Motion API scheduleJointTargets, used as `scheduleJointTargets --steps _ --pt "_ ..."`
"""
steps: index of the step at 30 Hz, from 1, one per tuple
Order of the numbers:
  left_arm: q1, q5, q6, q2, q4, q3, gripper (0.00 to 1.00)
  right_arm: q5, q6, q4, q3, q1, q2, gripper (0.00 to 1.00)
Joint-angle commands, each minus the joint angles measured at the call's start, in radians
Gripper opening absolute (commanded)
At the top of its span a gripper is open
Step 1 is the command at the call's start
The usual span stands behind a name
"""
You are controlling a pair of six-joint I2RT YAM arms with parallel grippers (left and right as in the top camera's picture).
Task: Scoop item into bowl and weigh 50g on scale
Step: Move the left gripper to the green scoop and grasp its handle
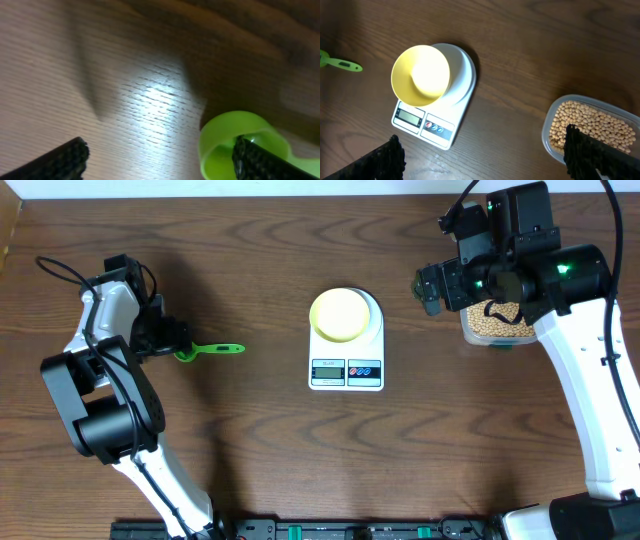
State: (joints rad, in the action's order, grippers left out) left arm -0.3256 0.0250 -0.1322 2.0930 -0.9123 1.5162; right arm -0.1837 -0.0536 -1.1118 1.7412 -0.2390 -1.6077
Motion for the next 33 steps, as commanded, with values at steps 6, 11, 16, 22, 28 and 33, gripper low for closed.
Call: scheduleJointTargets --steps 6,11,16,22,28,33 --pt "-0.005 0.013 -0.013 0.001 0.048 -0.023 0.60 0.024 0.016 -0.006 0.013 -0.004 0.014 0.99" --pt "-0.005 0.012 -0.013 0.001 0.055 -0.024 0.36 0.025 0.016 -0.007 0.013 -0.004 0.014 0.99" --pt "-0.005 0.008 -0.013 0.001 0.047 -0.024 0.21 0.025 0.016 -0.008 0.013 -0.004 0.014 0.99" --pt "-0.005 0.008 -0.013 0.001 0.047 -0.024 0.08 0.025 0.016 -0.007 0.013 -0.004 0.014 0.99" --pt "-0.005 -0.010 -0.005 0.000 0.039 -0.024 0.07 0.024 0.017 0.000 0.013 -0.004 0.014 0.99" --pt "-0.005 -0.133 0.040 -0.037 -0.017 0.008 0.07 0.024 0.058 0.007 0.013 -0.004 0.014 0.99"
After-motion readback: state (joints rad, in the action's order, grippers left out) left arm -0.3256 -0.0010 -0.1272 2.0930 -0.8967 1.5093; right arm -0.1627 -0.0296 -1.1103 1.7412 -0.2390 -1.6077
